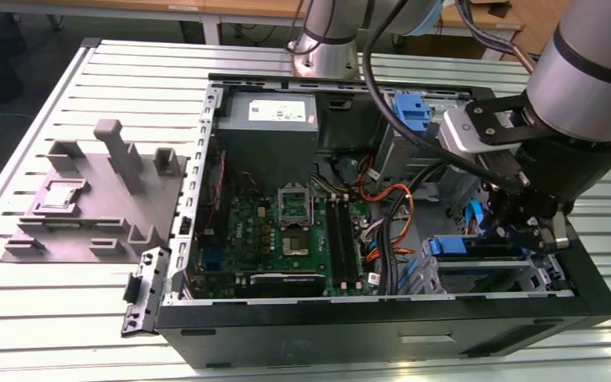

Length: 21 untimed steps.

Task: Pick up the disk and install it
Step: 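Insert the second disk wire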

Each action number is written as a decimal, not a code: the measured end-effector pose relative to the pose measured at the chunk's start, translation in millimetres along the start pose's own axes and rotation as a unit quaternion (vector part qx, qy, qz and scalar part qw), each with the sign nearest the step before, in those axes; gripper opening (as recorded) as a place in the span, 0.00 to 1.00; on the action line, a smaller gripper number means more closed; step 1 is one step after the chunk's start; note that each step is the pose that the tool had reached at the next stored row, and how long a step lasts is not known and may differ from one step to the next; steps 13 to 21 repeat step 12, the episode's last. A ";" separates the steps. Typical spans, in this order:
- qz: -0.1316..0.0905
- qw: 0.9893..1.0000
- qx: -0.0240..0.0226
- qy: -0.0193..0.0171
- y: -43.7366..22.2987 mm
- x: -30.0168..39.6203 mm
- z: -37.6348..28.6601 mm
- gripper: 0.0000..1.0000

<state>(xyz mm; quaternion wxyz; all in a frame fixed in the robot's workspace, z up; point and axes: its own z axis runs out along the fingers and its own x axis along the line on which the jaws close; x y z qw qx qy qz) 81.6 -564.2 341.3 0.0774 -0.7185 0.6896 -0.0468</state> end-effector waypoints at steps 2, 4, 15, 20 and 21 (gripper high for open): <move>0.000 1.000 0.000 0.000 -0.1 0.0 0.0 0.16; 0.000 1.000 0.000 0.000 -0.1 0.0 0.0 0.10; 0.000 1.000 0.000 -0.001 -0.1 0.0 0.0 0.10; 0.000 1.000 0.000 -0.001 -0.1 0.0 0.0 0.10; 0.000 1.000 0.000 -0.001 -0.1 0.0 0.0 0.10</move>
